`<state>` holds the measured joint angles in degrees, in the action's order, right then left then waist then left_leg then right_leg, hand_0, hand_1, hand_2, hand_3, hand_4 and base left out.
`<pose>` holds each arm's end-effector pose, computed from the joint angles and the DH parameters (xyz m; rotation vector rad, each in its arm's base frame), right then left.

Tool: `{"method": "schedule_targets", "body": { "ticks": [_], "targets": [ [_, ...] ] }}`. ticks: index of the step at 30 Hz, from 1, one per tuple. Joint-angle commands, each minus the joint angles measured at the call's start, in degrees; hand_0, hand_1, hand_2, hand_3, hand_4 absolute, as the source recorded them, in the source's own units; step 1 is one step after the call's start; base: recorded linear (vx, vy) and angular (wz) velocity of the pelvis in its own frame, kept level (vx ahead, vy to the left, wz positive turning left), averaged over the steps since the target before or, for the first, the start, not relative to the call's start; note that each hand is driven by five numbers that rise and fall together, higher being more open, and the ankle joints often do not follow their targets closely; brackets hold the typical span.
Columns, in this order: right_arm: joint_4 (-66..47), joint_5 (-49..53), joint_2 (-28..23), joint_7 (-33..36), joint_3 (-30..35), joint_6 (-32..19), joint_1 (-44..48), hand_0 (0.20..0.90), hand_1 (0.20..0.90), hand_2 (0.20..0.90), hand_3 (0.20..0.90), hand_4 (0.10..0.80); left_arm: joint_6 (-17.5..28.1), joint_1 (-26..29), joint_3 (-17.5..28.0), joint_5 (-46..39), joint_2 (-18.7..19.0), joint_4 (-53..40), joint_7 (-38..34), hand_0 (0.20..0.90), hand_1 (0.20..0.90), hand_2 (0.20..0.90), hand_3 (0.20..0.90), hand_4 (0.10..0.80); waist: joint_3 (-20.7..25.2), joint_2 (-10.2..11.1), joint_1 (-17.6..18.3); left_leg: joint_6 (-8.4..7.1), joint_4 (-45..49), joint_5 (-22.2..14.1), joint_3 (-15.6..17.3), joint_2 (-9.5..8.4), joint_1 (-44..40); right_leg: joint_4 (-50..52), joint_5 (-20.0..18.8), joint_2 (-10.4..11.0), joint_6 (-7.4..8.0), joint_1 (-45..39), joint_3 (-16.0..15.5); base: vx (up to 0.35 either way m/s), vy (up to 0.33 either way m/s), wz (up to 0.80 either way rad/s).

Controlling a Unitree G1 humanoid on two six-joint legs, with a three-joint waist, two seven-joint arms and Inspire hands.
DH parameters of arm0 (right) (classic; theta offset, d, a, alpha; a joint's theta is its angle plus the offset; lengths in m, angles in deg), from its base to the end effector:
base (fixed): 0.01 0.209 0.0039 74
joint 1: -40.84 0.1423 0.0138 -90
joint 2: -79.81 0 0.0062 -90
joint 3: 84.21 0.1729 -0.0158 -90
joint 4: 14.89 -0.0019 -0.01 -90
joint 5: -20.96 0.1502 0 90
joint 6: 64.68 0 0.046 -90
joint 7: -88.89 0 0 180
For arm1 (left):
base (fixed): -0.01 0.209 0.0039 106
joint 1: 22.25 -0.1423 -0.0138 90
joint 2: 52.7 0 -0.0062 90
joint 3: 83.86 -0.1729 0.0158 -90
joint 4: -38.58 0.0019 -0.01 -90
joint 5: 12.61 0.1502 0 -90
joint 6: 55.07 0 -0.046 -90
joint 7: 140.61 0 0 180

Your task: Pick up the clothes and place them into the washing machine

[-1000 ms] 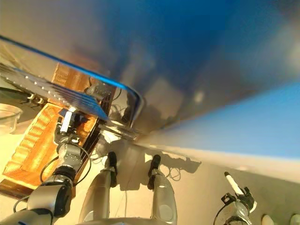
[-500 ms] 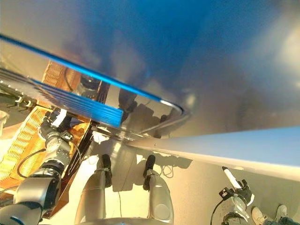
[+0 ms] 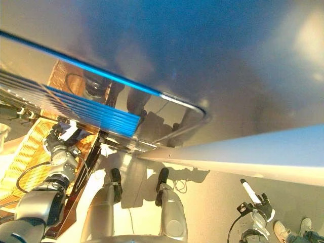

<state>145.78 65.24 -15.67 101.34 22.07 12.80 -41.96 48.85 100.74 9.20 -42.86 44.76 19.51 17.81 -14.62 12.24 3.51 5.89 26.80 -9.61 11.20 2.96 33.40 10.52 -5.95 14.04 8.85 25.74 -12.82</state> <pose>0.1214 -0.3023 -0.0733 0.3909 0.6580 -1.0616 0.2689 0.2711 0.0122 -0.0913 0.3414 0.7762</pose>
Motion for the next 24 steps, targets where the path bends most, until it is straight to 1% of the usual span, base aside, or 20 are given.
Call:
{"method": "schedule_targets", "body": {
  "ticks": [1,2,3,4,5,6,7,8,9,16,17,23,24],
  "targets": [
    [-2.31,-1.11,-9.55,3.68,3.56,-4.42,-2.35,0.900,0.900,0.900,0.900,0.800,1.75,-0.35,-0.89,4.69,0.29,-0.08,-2.70,0.900,0.900,0.900,0.900,0.800,1.77,-2.35,-1.29,-5.24,-8.21,0.43,-3.79,-0.50,-4.97,4.78,5.41,-1.46,-1.73,-1.57,-2.37,-0.019,-0.013,0.03],
    [-3.03,-1.31,-9.27,4.08,3.64,-4.17,-2.78,0.900,0.900,0.900,0.900,0.800,1.61,-0.59,-0.90,4.81,0.24,-0.37,-2.89,0.900,0.900,0.900,0.900,0.800,1.86,-2.32,-1.28,-5.24,-8.25,0.46,-3.81,-0.51,-5.00,4.76,5.40,-1.46,-1.73,-1.61,-2.40,-0.026,-0.016,0.08],
    [-5.34,-1.77,-7.66,5.04,3.29,-4.03,-3.35,0.900,0.900,0.900,0.900,0.800,1.83,-0.28,-0.41,3.55,0.27,0.22,-3.33,0.900,0.900,0.900,0.900,0.800,1.84,-2.27,-1.12,-5.21,-8.25,0.50,-3.67,-0.44,-5.04,4.89,5.41,-1.48,-1.73,-1.47,-2.35,-0.096,-0.010,0.09],
    [-6.59,-2.25,-5.61,5.76,2.72,-4.52,-3.99,0.900,0.900,0.900,0.900,0.800,1.77,0.80,-0.90,2.66,0.63,2.31,-4.21,0.900,0.900,0.900,0.900,0.800,1.54,-2.03,-0.96,-4.73,-8.10,1.92,-2.67,-0.43,-4.49,4.83,4.33,-1.15,-2.38,-1.03,-3.04,-0.007,-0.005,0.06],
    [-7.37,-2.25,-5.12,6.06,2.83,-4.67,-4.26,0.900,0.900,0.900,0.900,0.800,1.79,1.06,-0.98,1.72,0.68,2.74,-3.99,0.900,0.900,0.900,0.900,0.800,1.83,-2.28,-0.91,-5.02,-8.20,0.32,-3.51,-0.40,-5.09,5.15,5.51,-1.58,-1.74,-1.31,-2.09,0.000,0.000,0.00],
    [-7.92,-1.96,-4.66,6.53,3.14,-4.76,-4.40,0.900,0.900,0.900,0.900,0.800,1.88,1.27,-1.12,0.96,0.60,2.73,-3.88,0.900,0.900,0.900,0.900,0.800,1.74,-2.37,-0.87,-4.95,-8.32,0.56,-3.50,-0.46,-4.95,5.00,5.30,-1.55,-1.79,-1.13,-2.04,-0.026,0.009,-0.05],
    [-8.80,-1.88,-4.17,6.73,2.97,-4.92,-4.66,0.900,0.900,0.900,0.900,0.800,2.05,1.32,-1.10,-0.19,0.14,2.89,-3.60,0.900,0.900,0.900,0.900,0.800,1.19,-2.27,-0.88,-4.57,-8.25,2.09,-2.61,-0.46,-4.27,4.66,4.16,-1.28,-2.43,-0.66,-2.84,-0.026,0.003,-0.04],
    [-8.85,-1.93,-4.10,6.78,2.96,-4.90,-4.68,0.900,0.900,0.900,0.900,0.800,2.06,1.35,-1.13,-0.24,0.19,2.96,-3.58,0.900,0.900,0.900,0.900,0.800,1.55,-2.44,-0.89,-4.90,-8.37,0.69,-3.48,-0.43,-4.82,4.84,5.19,-1.65,-1.81,-1.01,-2.02,0.000,0.000,0.00],
    [-9.37,-1.96,-3.79,7.17,2.68,-4.99,-4.41,0.900,0.900,0.900,0.900,0.800,1.93,1.55,-1.34,-0.89,-0.05,3.84,-3.72,0.900,0.900,0.900,0.900,0.800,1.26,-2.63,-0.79,-4.88,-8.37,0.56,-3.46,-0.40,-4.76,4.87,5.25,-1.73,-1.75,-0.83,-1.86,0.079,0.005,0.00],
    [-11.97,-2.49,-3.45,8.05,2.56,-5.17,-4.28,0.900,0.900,0.900,0.900,0.800,2.24,1.83,-1.73,-4.28,-1.65,4.24,-2.19,0.900,0.900,0.900,0.900,0.800,0.55,-3.26,-0.71,-4.61,-8.42,0.79,-3.58,-0.72,-4.12,4.96,5.11,-1.67,-1.78,-0.26,-1.70,-0.009,0.006,-0.02],
    [-12.32,-2.37,-3.01,8.23,2.16,-5.26,-3.61,0.900,0.900,0.900,0.900,0.800,2.54,2.07,-1.54,-6.22,-2.39,4.21,-1.44,0.900,0.900,0.900,0.900,0.800,0.38,-3.29,-0.75,-4.63,-8.53,1.02,-3.53,-0.66,-3.77,4.79,4.96,-1.66,-1.75,-0.06,-1.72,0.000,0.000,0.00],
    [-13.87,-2.61,-2.22,9.27,1.48,-5.19,-3.25,0.900,0.900,0.900,0.900,0.800,3.44,2.74,-0.44,-10.69,-3.29,3.32,-0.40,0.900,0.900,0.900,0.900,0.800,0.06,-2.94,-0.54,-4.54,-8.59,1.08,-3.61,-0.72,-2.83,4.28,4.51,-1.73,-1.59,0.49,-1.85,0.001,0.000,0.01],
    [-14.03,-2.56,-1.95,9.49,1.47,-5.22,-3.11,0.900,0.900,0.900,0.900,0.800,3.53,2.78,-0.07,-11.75,-3.57,3.80,-0.57,0.900,0.900,0.900,0.900,0.800,-0.07,-2.62,-0.43,-4.52,-8.54,1.02,-3.58,-0.67,-2.49,4.14,4.31,-1.78,-1.45,0.64,-1.88,0.007,0.000,0.04]
  ]
}}
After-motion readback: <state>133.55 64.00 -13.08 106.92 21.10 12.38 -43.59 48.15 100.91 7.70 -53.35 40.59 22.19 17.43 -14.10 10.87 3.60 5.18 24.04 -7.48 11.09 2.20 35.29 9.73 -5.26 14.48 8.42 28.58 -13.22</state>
